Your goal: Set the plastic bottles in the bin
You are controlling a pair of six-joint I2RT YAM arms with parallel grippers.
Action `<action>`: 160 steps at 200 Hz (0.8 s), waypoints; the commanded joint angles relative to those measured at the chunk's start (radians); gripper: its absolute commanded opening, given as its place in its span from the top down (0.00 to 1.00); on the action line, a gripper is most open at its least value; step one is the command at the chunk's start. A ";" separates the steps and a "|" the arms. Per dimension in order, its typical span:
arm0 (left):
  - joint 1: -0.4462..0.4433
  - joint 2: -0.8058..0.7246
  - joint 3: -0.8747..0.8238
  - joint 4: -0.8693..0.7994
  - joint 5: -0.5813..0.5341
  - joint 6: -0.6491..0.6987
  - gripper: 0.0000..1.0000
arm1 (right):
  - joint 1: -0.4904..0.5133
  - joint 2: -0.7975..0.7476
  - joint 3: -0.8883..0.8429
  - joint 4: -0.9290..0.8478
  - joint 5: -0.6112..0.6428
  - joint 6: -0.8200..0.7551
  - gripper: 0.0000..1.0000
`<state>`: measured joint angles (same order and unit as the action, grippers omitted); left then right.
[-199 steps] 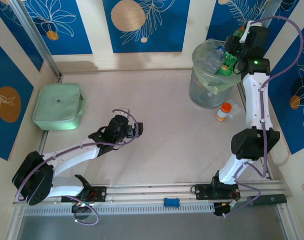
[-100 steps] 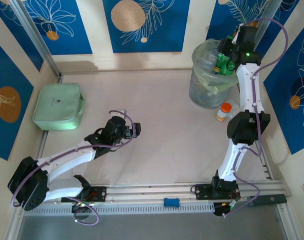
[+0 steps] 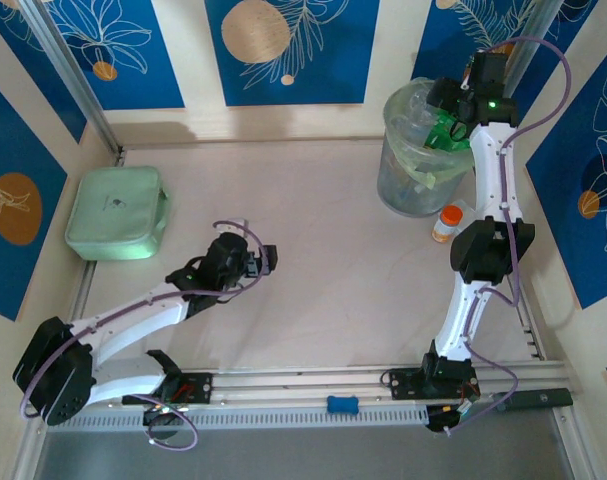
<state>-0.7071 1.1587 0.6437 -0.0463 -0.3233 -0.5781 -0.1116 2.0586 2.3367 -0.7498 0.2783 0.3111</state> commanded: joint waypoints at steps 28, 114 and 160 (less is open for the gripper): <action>0.078 -0.036 0.001 0.000 0.015 0.003 0.01 | 0.012 -0.167 -0.042 0.027 0.007 -0.061 0.03; 0.272 -0.077 0.008 -0.026 0.025 0.051 0.01 | 0.069 -0.707 -0.784 0.315 -0.081 -0.075 0.01; 0.305 -0.028 -0.004 0.049 -0.134 0.197 0.01 | 0.164 -0.948 -1.225 0.419 -0.126 -0.049 0.01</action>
<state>-0.4187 1.1110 0.6437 -0.0448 -0.3450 -0.4915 0.0055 1.1889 1.2804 -0.4129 0.2001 0.2470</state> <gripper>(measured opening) 0.993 0.991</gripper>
